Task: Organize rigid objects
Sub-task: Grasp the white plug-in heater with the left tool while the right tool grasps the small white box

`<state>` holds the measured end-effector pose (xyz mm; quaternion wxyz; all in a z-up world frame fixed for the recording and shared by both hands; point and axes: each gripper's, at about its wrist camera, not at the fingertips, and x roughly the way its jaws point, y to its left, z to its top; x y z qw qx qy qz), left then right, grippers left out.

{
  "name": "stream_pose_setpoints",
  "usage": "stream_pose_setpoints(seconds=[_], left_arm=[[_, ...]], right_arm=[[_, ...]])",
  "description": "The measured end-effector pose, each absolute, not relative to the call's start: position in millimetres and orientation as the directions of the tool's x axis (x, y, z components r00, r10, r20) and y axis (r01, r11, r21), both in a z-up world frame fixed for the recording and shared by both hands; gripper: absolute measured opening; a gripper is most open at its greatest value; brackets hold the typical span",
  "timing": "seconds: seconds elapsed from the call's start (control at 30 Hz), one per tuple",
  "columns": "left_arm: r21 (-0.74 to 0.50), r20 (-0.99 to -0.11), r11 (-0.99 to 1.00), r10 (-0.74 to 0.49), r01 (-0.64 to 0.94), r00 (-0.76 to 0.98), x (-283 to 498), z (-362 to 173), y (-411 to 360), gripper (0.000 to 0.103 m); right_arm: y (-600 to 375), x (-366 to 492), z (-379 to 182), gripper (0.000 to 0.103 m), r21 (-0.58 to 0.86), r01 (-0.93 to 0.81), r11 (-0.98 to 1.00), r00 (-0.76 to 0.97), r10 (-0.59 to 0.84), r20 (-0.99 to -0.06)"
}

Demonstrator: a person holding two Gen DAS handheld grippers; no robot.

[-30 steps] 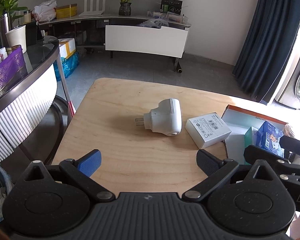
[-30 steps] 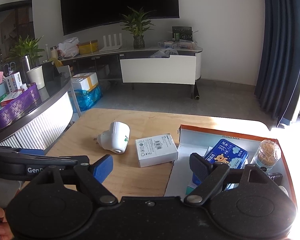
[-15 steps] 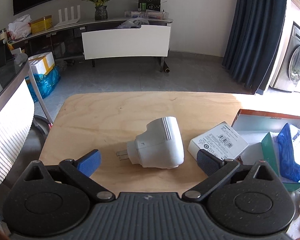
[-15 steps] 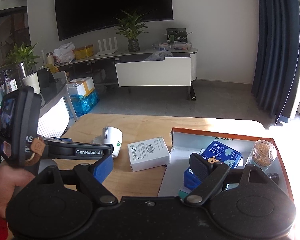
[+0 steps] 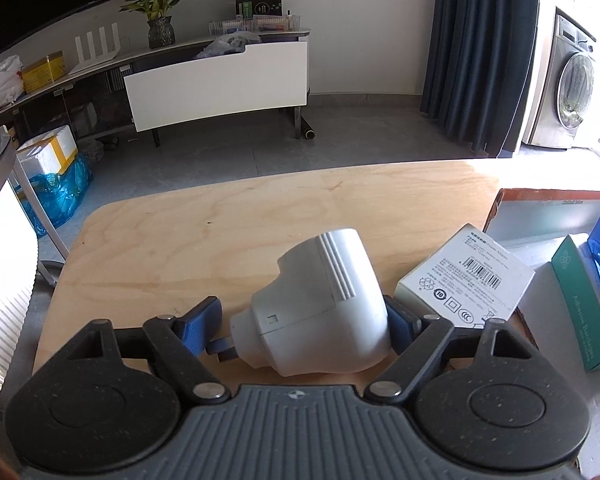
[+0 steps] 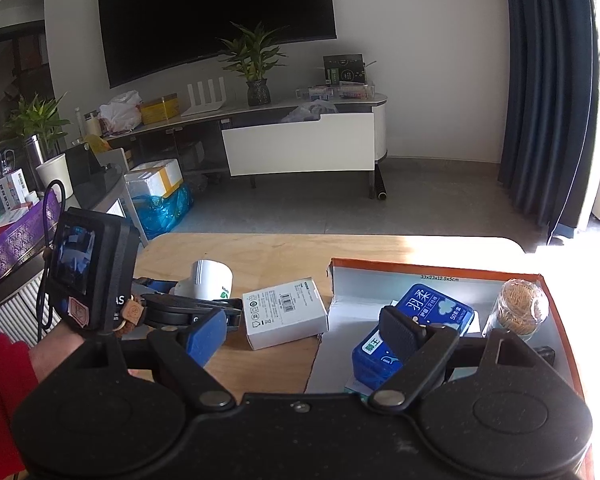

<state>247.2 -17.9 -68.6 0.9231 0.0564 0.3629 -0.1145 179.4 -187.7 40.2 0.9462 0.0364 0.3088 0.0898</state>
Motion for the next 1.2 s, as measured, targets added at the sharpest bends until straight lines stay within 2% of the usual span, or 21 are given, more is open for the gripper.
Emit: stream_pose_setpoints(seconds=[0.07,0.1,0.3,0.43,0.6,0.77,0.87,1.0,1.07,1.1,1.13,1.2], left_arm=[[0.018,-0.681,0.97,-0.166,0.243,0.713,241,-67,-16,0.085],[0.008,-0.68,0.97,-0.173,0.243,0.712,238,-65,-15,0.073],[-0.065,-0.687,0.977,-0.193,0.205,0.7,218,-59,1,0.074],[-0.059,-0.676,0.981,-0.177,0.186,0.716,200,-55,10,0.074],[-0.107,-0.662,0.984,-0.176,0.141,0.729,182,-43,24,0.074],[-0.13,-0.646,0.981,-0.192,0.141,0.739,173,-37,27,0.074],[-0.14,-0.639,0.98,-0.201,0.144,0.742,171,-39,26,0.074],[-0.16,-0.637,0.977,-0.211,0.141,0.741,169,-41,29,0.074],[-0.168,-0.634,0.976,-0.214,0.138,0.743,168,-40,31,0.074],[-0.17,-0.632,0.976,-0.214,0.137,0.745,168,-39,32,0.074],[-0.168,-0.63,0.977,-0.211,0.134,0.747,166,-39,31,0.074],[-0.166,-0.627,0.978,-0.205,0.128,0.752,166,-39,32,0.074]], right_arm=[[-185,184,38,0.099,0.132,-0.154,0.979,0.784,0.202,-0.587],[-184,185,37,0.099,0.133,-0.158,0.978,0.778,0.206,-0.593],[-171,214,26,0.1,0.152,-0.211,0.966,0.712,0.258,-0.653],[-159,234,20,0.1,0.142,-0.263,0.954,0.669,0.287,-0.686],[-135,264,6,0.102,-0.005,-0.337,0.941,0.646,0.228,-0.728],[-129,292,-9,0.102,-0.063,-0.338,0.939,0.616,0.17,-0.769],[-126,306,-17,0.102,-0.036,-0.355,0.934,0.575,0.188,-0.796],[-118,318,-35,0.102,-0.071,-0.354,0.933,0.534,0.139,-0.834],[-123,322,-39,0.102,0.002,-0.336,0.942,0.517,0.186,-0.835],[-126,322,-39,0.1,0.041,-0.323,0.945,0.51,0.21,-0.834],[-127,320,-37,0.092,0.05,-0.315,0.948,0.52,0.217,-0.826],[-127,312,-33,0.092,0.074,-0.306,0.949,0.53,0.234,-0.815]])
